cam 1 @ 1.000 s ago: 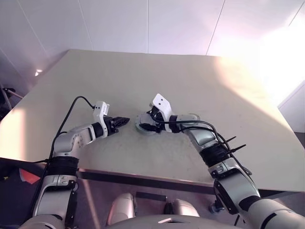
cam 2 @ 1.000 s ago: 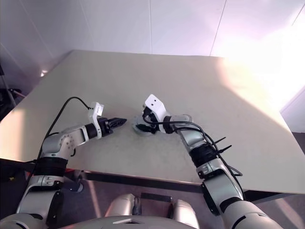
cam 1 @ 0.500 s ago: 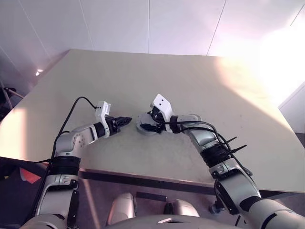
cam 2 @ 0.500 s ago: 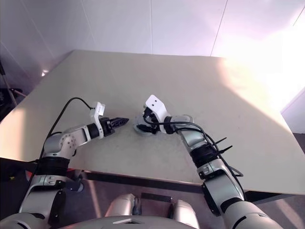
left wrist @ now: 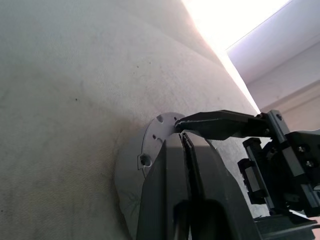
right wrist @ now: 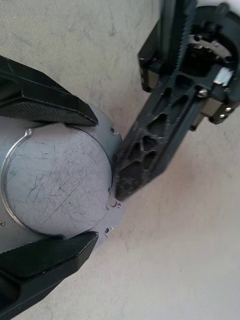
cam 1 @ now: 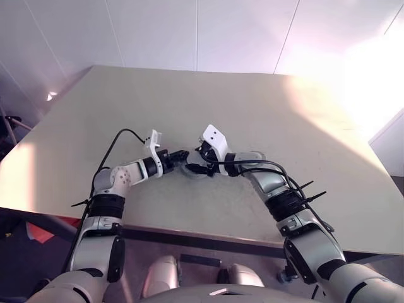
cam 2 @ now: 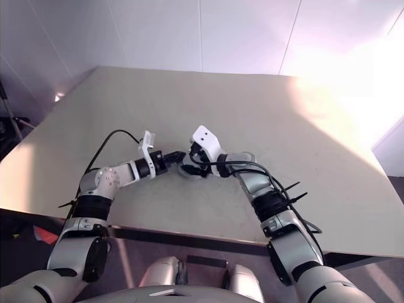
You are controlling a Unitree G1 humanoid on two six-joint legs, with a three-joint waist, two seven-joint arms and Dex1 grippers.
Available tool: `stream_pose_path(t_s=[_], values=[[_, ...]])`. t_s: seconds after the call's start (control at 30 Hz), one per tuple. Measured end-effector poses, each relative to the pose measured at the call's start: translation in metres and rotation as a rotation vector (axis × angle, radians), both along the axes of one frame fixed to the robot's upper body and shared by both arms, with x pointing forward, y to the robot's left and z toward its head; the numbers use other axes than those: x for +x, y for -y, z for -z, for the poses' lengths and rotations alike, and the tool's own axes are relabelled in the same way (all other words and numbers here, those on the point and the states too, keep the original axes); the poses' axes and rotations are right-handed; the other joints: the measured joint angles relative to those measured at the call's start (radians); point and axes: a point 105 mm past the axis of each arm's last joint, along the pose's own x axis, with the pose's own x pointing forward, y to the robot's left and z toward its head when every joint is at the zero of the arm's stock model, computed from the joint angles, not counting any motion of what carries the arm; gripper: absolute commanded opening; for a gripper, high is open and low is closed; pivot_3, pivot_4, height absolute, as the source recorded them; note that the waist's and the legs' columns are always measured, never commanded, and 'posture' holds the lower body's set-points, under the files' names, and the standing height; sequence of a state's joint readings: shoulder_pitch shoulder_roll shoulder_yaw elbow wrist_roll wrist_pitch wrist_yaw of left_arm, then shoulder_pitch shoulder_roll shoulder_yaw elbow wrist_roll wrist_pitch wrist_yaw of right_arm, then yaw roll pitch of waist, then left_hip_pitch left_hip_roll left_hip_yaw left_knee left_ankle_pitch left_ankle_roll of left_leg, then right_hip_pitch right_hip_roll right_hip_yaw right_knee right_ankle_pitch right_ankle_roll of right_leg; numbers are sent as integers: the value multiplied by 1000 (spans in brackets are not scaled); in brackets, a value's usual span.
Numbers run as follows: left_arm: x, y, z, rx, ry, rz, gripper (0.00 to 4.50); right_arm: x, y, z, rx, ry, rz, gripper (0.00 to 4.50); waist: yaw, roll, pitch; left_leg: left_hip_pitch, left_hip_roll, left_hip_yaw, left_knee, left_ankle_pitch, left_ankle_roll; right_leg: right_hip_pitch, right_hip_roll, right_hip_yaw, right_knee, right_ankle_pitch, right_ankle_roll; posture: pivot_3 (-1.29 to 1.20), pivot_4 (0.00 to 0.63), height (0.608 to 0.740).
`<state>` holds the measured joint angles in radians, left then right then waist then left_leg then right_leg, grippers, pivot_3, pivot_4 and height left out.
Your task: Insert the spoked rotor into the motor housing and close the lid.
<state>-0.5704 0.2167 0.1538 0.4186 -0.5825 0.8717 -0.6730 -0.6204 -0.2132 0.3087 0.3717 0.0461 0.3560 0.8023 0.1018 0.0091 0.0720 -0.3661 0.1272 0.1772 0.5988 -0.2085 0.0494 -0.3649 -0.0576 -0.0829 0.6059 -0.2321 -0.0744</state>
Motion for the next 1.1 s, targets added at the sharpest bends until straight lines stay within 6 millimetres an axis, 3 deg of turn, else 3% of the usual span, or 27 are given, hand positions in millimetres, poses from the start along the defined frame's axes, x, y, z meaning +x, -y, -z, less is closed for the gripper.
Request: stream_pose_path(t_s=[0.37, 0.5, 0.73, 0.93, 1.1], values=[[2, 5, 6, 89, 11, 13, 67, 1, 2, 4, -7, -18, 21, 3220, 3, 1, -1, 15, 0, 0, 0, -4, 5, 14, 0, 0, -3, -4, 7, 0, 0, 740], [2, 5, 6, 88, 12, 12, 0, 1, 4, 4, -2, -22, 23, 4472, 3, 1, -1, 15, 0, 0, -1, -4, 5, 15, 0, 0, -3, -4, 7, 0, 0, 740], [1, 4, 4, 83, 18, 15, 0, -1, 10, -2, 11, -41, 34, 4472, 1, 1, -1, 14, 0, 0, -2, -4, 5, 14, 0, 0, -3, -4, 7, 0, 0, 740], [0, 4, 3, 76, 19, 27, 0, -5, 18, -28, 101, -67, 54, 4472, 2, 1, -1, 12, -1, 0, -2, -5, 7, 12, 0, 1, -4, -3, 4, 0, 0, 740], [-1, 5, 3, 70, 21, 34, 0, -8, 37, -44, 172, -134, 100, 4472, 3, 1, -1, 12, -1, 0, -3, -6, 8, 12, 0, 1, -6, -4, 7, 0, 0, 740]])
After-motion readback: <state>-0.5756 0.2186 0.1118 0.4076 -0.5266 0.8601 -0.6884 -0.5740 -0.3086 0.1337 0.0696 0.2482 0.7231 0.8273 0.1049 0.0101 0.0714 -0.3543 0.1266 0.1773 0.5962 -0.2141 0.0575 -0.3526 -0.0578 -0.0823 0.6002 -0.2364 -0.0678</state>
